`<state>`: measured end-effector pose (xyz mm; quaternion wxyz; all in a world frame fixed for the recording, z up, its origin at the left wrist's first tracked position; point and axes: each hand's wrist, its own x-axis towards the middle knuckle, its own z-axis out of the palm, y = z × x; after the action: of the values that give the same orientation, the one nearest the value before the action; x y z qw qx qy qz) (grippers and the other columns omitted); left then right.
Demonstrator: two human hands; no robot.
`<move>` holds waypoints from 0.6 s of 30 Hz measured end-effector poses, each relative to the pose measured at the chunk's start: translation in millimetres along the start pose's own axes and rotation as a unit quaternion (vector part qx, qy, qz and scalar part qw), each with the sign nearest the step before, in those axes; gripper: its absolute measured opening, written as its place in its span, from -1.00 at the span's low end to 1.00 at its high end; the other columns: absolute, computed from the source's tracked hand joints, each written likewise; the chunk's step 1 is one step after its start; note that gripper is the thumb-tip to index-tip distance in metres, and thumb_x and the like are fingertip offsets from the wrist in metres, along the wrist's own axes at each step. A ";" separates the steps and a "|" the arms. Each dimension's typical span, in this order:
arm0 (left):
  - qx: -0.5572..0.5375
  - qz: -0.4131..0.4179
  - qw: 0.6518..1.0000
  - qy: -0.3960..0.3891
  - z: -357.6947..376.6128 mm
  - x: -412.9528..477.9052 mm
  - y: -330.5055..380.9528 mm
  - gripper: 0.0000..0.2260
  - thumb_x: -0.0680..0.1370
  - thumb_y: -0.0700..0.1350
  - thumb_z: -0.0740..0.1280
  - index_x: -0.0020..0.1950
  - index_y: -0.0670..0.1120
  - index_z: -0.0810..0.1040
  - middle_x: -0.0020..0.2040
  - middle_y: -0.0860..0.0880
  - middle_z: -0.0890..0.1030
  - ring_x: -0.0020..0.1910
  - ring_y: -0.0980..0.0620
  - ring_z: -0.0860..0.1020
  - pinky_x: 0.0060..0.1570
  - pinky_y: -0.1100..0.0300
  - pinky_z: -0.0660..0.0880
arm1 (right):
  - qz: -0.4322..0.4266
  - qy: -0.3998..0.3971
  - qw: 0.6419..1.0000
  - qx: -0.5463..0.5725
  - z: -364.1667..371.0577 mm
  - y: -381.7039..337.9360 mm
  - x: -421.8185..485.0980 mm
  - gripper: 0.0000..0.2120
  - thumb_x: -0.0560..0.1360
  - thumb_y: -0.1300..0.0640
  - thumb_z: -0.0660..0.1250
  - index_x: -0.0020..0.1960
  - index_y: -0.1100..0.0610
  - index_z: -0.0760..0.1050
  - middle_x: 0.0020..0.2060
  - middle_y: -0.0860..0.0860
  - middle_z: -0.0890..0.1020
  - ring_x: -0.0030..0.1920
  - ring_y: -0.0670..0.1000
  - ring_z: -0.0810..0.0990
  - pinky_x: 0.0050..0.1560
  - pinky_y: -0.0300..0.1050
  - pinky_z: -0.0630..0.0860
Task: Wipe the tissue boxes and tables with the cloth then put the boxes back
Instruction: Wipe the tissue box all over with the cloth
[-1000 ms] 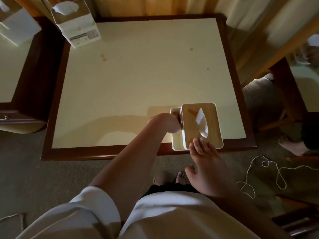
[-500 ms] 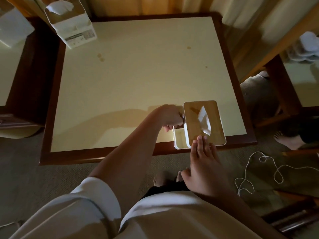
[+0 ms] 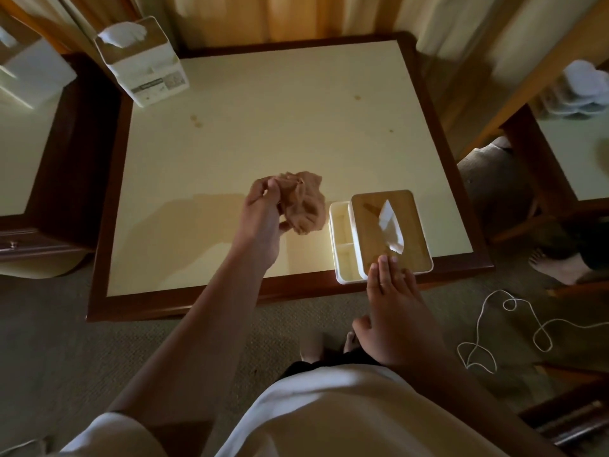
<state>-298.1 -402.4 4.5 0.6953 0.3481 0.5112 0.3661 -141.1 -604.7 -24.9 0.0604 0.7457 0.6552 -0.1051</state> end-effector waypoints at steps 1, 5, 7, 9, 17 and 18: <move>-0.001 0.013 0.999 -0.038 -2.2 -1.5 2.3 -0.58 0.78 0.05 0.11 0.01 -0.28 0.48 -0.14 -0.20 0.55 -0.30 -0.13 0.57 -0.34 0.00 0.50 | 0.000 0.002 1.000 0.001 0.3 0.1 0.2 -0.03 0.26 -0.08 0.62 0.47 0.43 0.38 0.46 0.39 0.41 0.47 0.37 0.42 0.44 0.34 0.37; 0.020 -0.002 0.995 -0.093 -4.5 -11.2 -0.7 -0.56 0.73 0.04 0.29 -0.14 -0.29 0.34 -0.24 -0.31 0.39 -0.31 -0.12 0.38 -0.25 -0.02 0.26 | -0.004 0.012 1.000 -0.004 -0.6 -1.0 1.3 -0.05 0.26 -0.07 0.62 0.46 0.42 0.41 0.44 0.38 0.45 0.45 0.36 0.45 0.43 0.31 0.38; 0.009 -0.012 0.999 -0.040 -7.0 -15.9 -9.7 -0.74 0.59 -0.12 0.49 0.09 -0.15 0.43 -0.06 -0.35 0.61 -0.15 -0.24 0.57 -0.10 -0.21 0.40 | -0.004 0.016 1.000 -0.005 -2.0 -1.8 2.3 -0.07 0.26 -0.08 0.61 0.45 0.41 0.42 0.43 0.37 0.47 0.45 0.35 0.46 0.43 0.30 0.37; 0.011 -0.028 0.999 -0.027 -6.7 -19.8 -16.4 -0.56 0.51 -0.27 0.53 0.25 -0.04 0.39 0.06 -0.28 0.69 -0.07 -0.22 0.67 -0.07 -0.19 0.54 | -0.003 0.020 1.000 0.000 -2.2 -1.6 3.0 -0.08 0.27 -0.08 0.61 0.44 0.41 0.43 0.42 0.37 0.48 0.44 0.35 0.47 0.42 0.31 0.39; 0.158 0.102 0.981 -0.039 4.8 -46.2 -26.3 -0.73 0.53 -0.40 0.43 0.14 -0.13 0.53 -0.14 0.04 0.65 -0.22 -0.03 0.63 -0.37 0.07 0.58 | -0.001 0.031 0.999 0.027 0.5 -0.9 2.8 -0.19 0.36 -0.08 0.38 0.46 0.40 0.42 0.44 0.35 0.46 0.47 0.34 0.44 0.42 0.36 0.41; 0.179 0.137 0.973 -0.049 8.3 -49.3 -26.0 -0.77 0.52 -0.35 0.46 0.08 -0.11 0.55 -0.11 0.02 0.64 -0.19 0.00 0.64 -0.33 0.09 0.60 | 0.000 0.034 0.999 0.030 1.3 -0.9 3.0 -0.19 0.36 -0.07 0.40 0.46 0.40 0.42 0.45 0.35 0.45 0.48 0.34 0.44 0.43 0.37 0.41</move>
<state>-296.4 -458.7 6.6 0.5894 0.5509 0.4813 0.3427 -141.7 -601.9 -26.8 0.0156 0.7499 0.6538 -0.0997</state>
